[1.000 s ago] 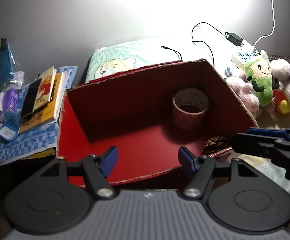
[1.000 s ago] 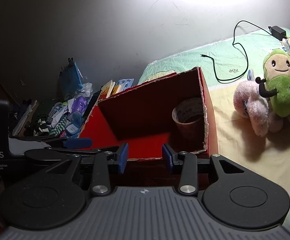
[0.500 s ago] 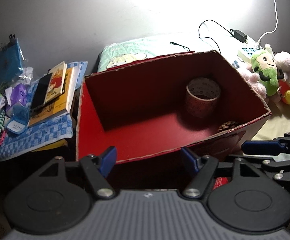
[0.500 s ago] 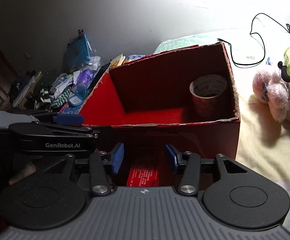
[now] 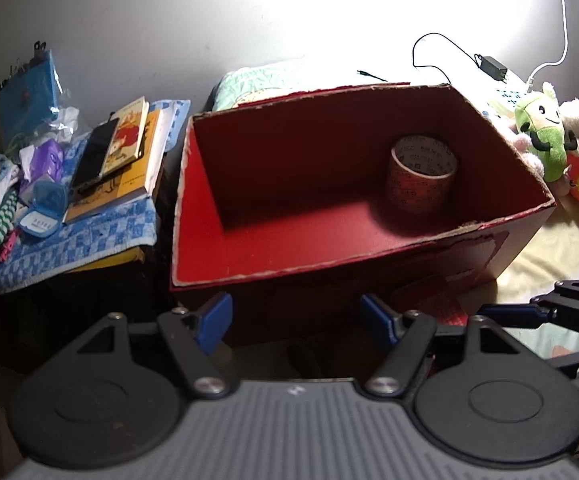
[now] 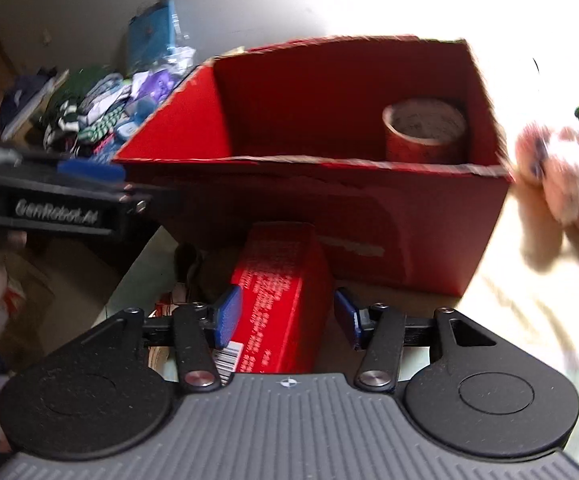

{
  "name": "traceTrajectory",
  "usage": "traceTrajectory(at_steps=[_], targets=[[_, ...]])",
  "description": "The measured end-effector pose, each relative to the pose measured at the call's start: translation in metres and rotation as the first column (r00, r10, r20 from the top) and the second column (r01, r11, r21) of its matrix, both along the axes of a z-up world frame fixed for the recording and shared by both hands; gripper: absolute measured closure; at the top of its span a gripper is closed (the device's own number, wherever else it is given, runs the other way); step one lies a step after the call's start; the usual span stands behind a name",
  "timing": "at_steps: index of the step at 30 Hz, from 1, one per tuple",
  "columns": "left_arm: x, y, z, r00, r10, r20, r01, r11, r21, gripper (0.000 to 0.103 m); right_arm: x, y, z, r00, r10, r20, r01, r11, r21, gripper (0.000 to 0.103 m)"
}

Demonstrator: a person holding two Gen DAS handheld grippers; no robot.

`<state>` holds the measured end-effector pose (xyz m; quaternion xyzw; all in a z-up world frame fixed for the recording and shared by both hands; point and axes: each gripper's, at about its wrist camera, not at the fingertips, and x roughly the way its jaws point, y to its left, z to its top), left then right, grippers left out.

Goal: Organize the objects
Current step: 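Withdraw the right tool and move it to the small red gift box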

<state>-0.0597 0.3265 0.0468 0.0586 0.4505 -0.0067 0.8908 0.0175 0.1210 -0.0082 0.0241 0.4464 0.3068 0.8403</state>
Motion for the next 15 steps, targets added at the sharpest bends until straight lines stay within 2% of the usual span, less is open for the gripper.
traceTrajectory(at_steps=[5, 8, 11, 15], targets=[[-0.004, -0.010, -0.007, 0.999, -0.037, -0.015, 0.037, 0.999, -0.003, 0.029, 0.008, -0.031, -0.007, 0.994, -0.090, -0.055, 0.093, 0.994, 0.056, 0.044], [-0.004, -0.019, -0.017, 0.996, -0.081, -0.047, 0.079, 0.996, -0.049, 0.029, 0.007, -0.048, -0.009, 0.987, -0.143, -0.077, 0.148, 0.987, 0.070, 0.044], [-0.003, -0.032, -0.029, 0.988, -0.125, -0.088, 0.116, 0.989, -0.095, 0.031, 0.003, -0.058, -0.011, 0.980, -0.183, -0.074, 0.187, 0.981, 0.056, 0.044], [-0.002, -0.052, -0.043, 0.976, -0.181, -0.124, 0.166, 0.979, -0.117, 0.032, 0.000, -0.070, -0.018, 0.964, -0.250, -0.095, 0.252, 0.968, 0.010, 0.047]])
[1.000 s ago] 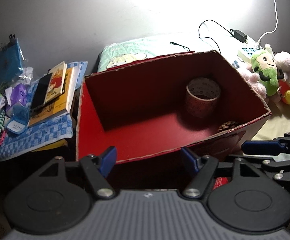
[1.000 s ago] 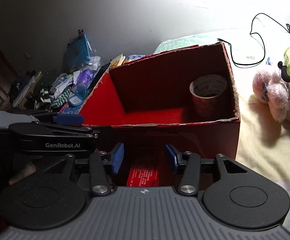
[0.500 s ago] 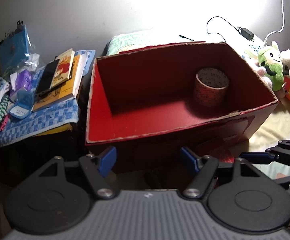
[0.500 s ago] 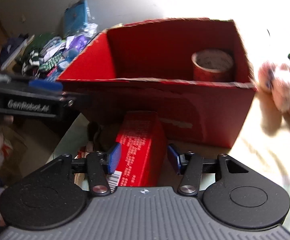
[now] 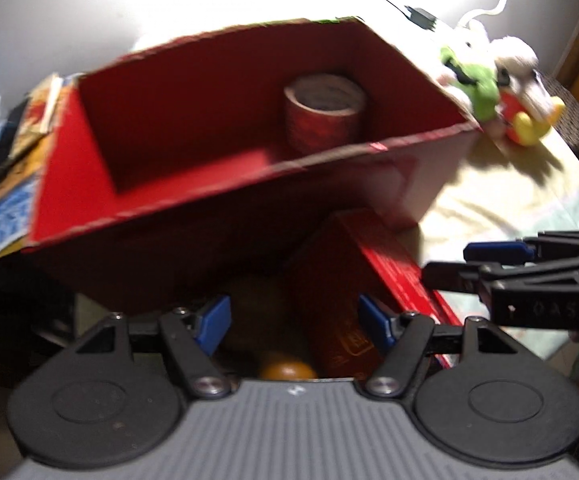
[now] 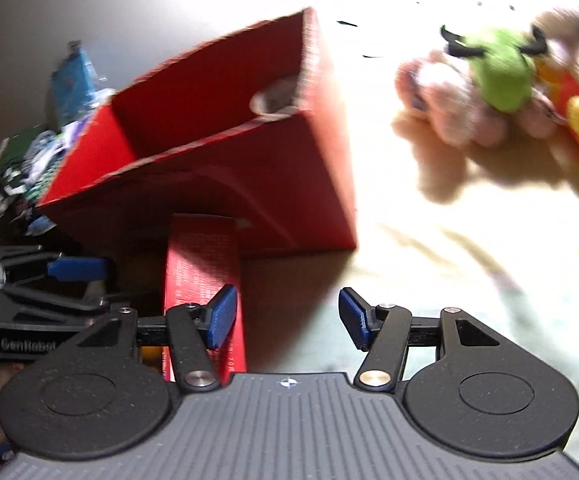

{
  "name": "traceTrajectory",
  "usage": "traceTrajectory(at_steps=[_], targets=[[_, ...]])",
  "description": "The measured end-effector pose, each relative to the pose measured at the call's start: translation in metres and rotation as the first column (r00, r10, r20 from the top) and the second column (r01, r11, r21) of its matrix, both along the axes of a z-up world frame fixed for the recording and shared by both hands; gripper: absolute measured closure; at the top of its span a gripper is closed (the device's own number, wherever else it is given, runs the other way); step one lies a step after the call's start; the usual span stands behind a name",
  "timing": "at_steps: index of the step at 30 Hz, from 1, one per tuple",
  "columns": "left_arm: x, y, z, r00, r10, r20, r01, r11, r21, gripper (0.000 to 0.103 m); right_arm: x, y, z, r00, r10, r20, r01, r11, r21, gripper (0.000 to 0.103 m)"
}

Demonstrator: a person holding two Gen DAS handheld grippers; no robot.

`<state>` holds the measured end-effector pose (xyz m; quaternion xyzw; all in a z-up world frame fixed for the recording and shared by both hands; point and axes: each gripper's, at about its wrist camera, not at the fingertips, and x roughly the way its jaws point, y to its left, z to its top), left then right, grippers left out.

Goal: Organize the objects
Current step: 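Withdraw the right tool and move it to the small red gift box, then grasp the small red gift box with the right tool and lift it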

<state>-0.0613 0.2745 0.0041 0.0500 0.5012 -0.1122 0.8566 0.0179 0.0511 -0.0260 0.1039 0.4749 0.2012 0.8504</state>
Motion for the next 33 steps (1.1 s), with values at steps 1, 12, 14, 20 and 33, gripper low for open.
traceTrajectory(at_steps=[1, 12, 14, 20, 33], targets=[[0.001, -0.004, -0.003, 1.000, -0.011, -0.011, 0.011, 1.000, -0.007, 0.032, 0.000, -0.004, -0.003, 1.000, -0.015, -0.018, 0.015, 1.000, 0.002, 0.047], [0.003, -0.042, -0.025, 0.989, -0.128, -0.073, 0.126, 0.991, -0.035, 0.028, -0.001, -0.033, -0.012, 0.989, -0.088, -0.120, 0.105, 0.984, 0.143, 0.047], [0.004, -0.041, -0.027, 0.984, -0.142, -0.107, 0.133, 0.987, -0.091, 0.028, 0.001, -0.031, -0.016, 0.987, -0.073, -0.140, 0.097, 0.981, 0.170, 0.047], [0.002, -0.046, -0.033, 0.978, -0.158, -0.135, 0.138, 0.979, -0.150, 0.022, 0.008, -0.020, -0.028, 0.981, -0.018, -0.195, 0.059, 0.976, 0.208, 0.048], [0.004, -0.046, -0.040, 0.978, -0.178, -0.105, 0.155, 0.969, -0.191, 0.018, 0.010, -0.031, -0.042, 0.958, -0.003, -0.287, 0.093, 0.950, 0.299, 0.048]])
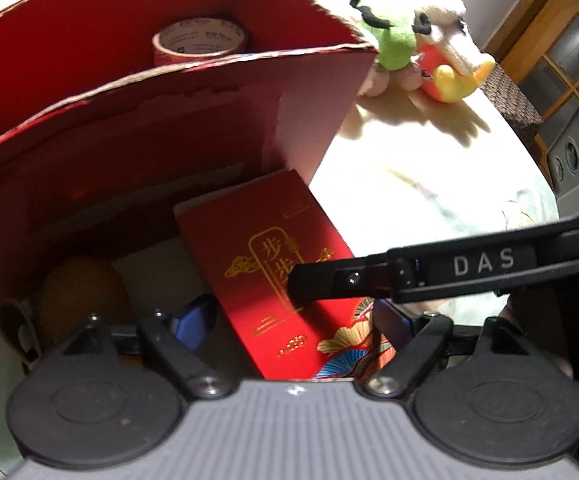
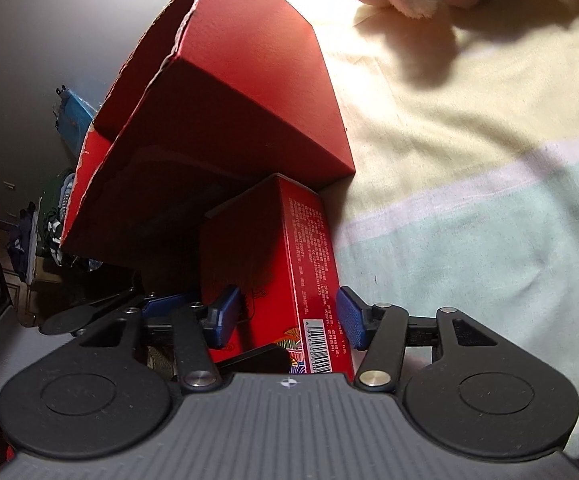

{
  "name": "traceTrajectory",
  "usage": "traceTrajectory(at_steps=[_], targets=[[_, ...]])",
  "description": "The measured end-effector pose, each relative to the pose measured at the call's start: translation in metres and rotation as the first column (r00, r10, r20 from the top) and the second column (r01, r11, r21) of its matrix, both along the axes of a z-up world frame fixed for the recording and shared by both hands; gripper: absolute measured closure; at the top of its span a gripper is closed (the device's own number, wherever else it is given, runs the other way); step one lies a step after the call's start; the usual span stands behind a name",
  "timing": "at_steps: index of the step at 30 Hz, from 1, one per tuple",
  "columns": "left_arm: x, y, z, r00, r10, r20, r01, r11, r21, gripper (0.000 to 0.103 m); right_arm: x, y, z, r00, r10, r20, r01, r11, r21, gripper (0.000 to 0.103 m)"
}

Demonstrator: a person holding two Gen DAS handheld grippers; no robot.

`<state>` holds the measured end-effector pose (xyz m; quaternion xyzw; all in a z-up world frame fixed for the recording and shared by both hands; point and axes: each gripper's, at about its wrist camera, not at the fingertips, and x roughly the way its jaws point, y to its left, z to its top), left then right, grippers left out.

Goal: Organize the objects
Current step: 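Grasp the small red gift box with the right tool and lift it, then lower the red gift box into the red box beside the tape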

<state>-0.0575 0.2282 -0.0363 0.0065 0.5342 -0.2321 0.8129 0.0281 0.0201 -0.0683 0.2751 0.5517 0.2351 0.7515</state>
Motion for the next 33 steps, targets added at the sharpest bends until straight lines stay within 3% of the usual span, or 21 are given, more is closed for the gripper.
traceTrajectory(at_steps=[10, 15, 21, 26, 29, 33], targets=[[-0.012, -0.028, 0.013, 0.983, -0.165, 0.077, 0.164, 0.986, 0.009, 0.018, -0.030, -0.034, 0.017, 0.997, -0.073, 0.003, 0.073, 0.997, -0.009, 0.050], [-0.018, -0.051, 0.030, 0.955, -0.261, 0.139, 0.263, 0.965, 0.008, 0.018, -0.049, -0.048, 0.042, 0.986, -0.134, 0.097, 0.142, 0.987, -0.072, 0.050], [-0.021, -0.070, 0.064, 0.912, -0.329, 0.244, 0.347, 0.937, -0.034, 0.018, -0.060, -0.065, 0.083, 0.951, -0.218, 0.218, 0.243, 0.966, -0.093, 0.050], [-0.016, -0.070, 0.105, 0.872, -0.315, 0.374, 0.357, 0.933, -0.046, 0.018, -0.046, -0.061, 0.126, 0.901, -0.216, 0.377, 0.267, 0.960, -0.086, 0.050], [-0.007, -0.060, 0.130, 0.853, -0.267, 0.449, 0.323, 0.945, -0.053, 0.018, -0.027, -0.052, 0.145, 0.870, -0.199, 0.451, 0.248, 0.967, -0.053, 0.050], [0.007, -0.037, 0.153, 0.837, -0.187, 0.515, 0.245, 0.969, -0.045, 0.017, 0.007, -0.031, 0.157, 0.852, -0.153, 0.501, 0.183, 0.983, -0.012, 0.050]])
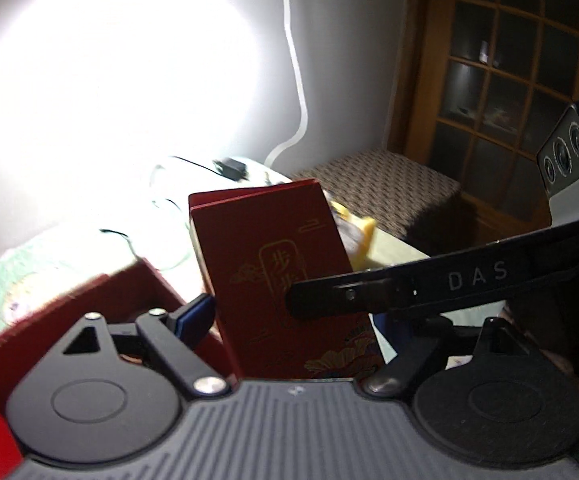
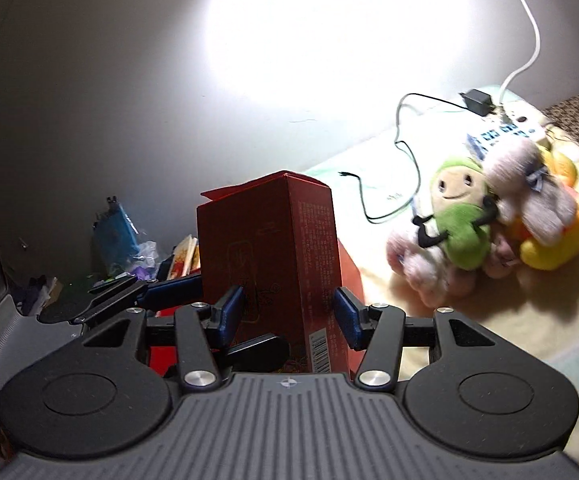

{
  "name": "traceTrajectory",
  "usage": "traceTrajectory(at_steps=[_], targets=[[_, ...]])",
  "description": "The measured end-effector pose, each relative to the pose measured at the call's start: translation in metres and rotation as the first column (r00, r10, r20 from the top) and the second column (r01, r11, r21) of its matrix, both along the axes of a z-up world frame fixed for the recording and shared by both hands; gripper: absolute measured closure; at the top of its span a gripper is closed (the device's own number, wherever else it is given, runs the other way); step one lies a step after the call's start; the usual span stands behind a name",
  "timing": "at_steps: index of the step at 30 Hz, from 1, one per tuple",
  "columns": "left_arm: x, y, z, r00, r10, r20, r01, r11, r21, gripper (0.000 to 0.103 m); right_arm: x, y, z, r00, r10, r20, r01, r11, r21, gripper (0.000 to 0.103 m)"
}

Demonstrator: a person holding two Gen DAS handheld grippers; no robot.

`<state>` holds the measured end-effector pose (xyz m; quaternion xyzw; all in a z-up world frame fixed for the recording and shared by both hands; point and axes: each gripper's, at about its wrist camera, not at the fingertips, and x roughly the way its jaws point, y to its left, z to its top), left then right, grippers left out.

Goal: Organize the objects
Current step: 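Lower the red gift box into the red box beside the tape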

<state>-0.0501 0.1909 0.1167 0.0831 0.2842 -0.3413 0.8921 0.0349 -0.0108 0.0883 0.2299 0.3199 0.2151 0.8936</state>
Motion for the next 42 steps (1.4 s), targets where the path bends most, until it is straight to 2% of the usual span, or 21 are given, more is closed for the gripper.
traceTrajectory(at_steps=[3, 8, 11, 15, 18, 21, 23, 25, 30, 35, 42], targets=[[0.015, 0.020, 0.008, 0.996, 0.083, 0.030, -0.083, 0.997, -0.001, 0.018, 0.029, 0.020, 0.001, 0.998, 0.061, 0.013, -0.061, 0.998, 0.016, 0.050], [0.045, 0.055, 0.005, 0.976, 0.217, 0.010, -0.217, 0.976, 0.004, 0.018, 0.077, 0.061, -0.011, 0.987, 0.160, -0.020, -0.160, 0.987, 0.032, 0.050], [0.064, 0.074, -0.010, 0.959, 0.282, -0.041, -0.281, 0.959, 0.023, 0.018, 0.102, 0.086, -0.031, 0.973, 0.213, -0.093, -0.213, 0.977, 0.009, 0.050], [0.087, 0.089, -0.045, 0.926, 0.343, -0.161, -0.336, 0.939, 0.068, 0.018, 0.121, 0.114, -0.059, 0.947, 0.253, -0.197, -0.271, 0.960, -0.072, 0.050], [0.102, 0.089, -0.070, 0.898, 0.372, -0.234, -0.357, 0.928, 0.107, 0.018, 0.127, 0.126, -0.075, 0.921, 0.269, -0.282, -0.307, 0.947, -0.099, 0.050], [0.115, 0.091, -0.087, 0.870, 0.394, -0.297, -0.370, 0.919, 0.135, 0.018, 0.129, 0.128, -0.084, 0.893, 0.274, -0.358, -0.322, 0.943, -0.081, 0.050], [0.120, 0.094, -0.095, 0.851, 0.405, -0.335, -0.375, 0.914, 0.152, 0.018, 0.129, 0.129, -0.085, 0.883, 0.283, -0.375, -0.331, 0.941, -0.071, 0.051], [0.124, 0.093, -0.099, 0.844, 0.417, -0.339, -0.378, 0.909, 0.176, 0.017, 0.131, 0.133, -0.086, 0.875, 0.287, -0.390, -0.341, 0.937, -0.075, 0.050], [0.126, 0.099, -0.108, 0.808, 0.436, -0.395, -0.385, 0.900, 0.206, 0.018, 0.136, 0.142, -0.096, 0.837, 0.307, -0.454, -0.383, 0.920, -0.083, 0.050], [0.129, 0.101, -0.122, 0.772, 0.450, -0.450, -0.385, 0.893, 0.232, 0.018, 0.137, 0.148, -0.102, 0.827, 0.290, -0.481, -0.390, 0.913, -0.120, 0.046], [0.132, 0.097, -0.127, 0.764, 0.451, -0.461, -0.380, 0.892, 0.244, 0.018, 0.138, 0.151, -0.107, 0.834, 0.263, -0.485, -0.373, 0.916, -0.146, 0.043]])
